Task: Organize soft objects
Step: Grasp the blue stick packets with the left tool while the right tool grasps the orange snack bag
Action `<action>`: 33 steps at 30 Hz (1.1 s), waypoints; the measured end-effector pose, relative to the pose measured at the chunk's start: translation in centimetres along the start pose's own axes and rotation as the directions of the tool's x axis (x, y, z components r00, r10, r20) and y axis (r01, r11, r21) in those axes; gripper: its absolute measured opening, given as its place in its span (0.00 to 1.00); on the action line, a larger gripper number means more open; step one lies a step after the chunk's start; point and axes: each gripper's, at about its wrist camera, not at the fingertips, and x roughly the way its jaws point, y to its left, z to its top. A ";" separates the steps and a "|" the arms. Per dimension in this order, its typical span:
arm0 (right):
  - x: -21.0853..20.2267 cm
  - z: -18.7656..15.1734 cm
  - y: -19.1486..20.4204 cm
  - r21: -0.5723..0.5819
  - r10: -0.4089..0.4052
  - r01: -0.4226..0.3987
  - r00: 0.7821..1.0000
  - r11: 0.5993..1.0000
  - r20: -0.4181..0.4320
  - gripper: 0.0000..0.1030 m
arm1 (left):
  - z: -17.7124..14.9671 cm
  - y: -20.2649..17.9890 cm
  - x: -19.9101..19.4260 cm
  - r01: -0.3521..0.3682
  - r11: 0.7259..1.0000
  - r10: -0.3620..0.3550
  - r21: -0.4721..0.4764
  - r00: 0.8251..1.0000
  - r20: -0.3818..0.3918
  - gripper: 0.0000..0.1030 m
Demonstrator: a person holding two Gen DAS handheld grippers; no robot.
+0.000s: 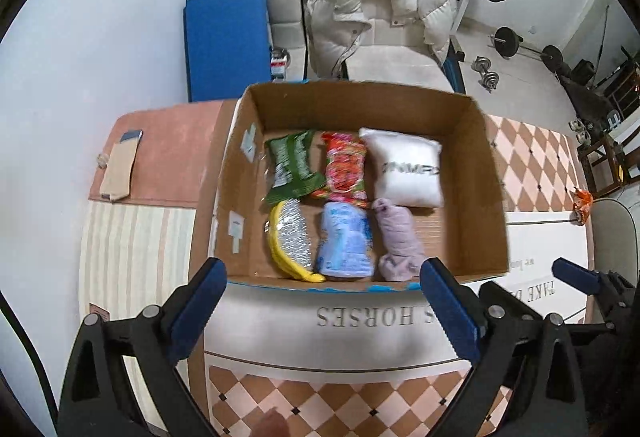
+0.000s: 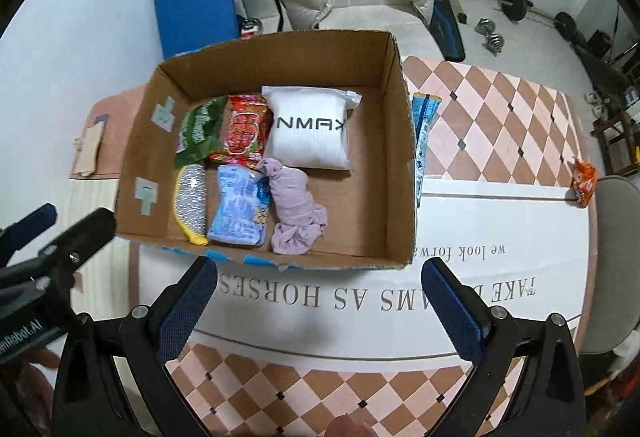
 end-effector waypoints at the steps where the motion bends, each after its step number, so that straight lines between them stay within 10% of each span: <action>1: -0.4 0.0 -0.7 0.007 0.016 -0.016 1.000 1.000 0.005 1.00 | 0.2 -0.8 -0.4 -0.001 1.000 0.001 0.010 1.000 0.005 0.96; 8: -3.9 0.7 -12.5 0.169 0.068 -0.076 0.996 0.983 0.052 1.00 | 6.1 -13.4 -0.1 -0.004 0.977 -0.001 0.215 1.000 0.025 0.96; 17: -2.1 1.6 -32.8 0.405 -0.066 0.058 0.998 0.912 0.006 1.00 | 10.7 -30.6 13.9 0.016 0.849 0.135 0.529 0.960 -0.246 0.96; 33: 6.4 2.6 -48.5 0.530 -0.069 0.125 0.990 0.839 -0.123 1.00 | 9.2 -33.7 30.4 -0.015 0.851 0.305 0.525 0.828 -0.470 0.96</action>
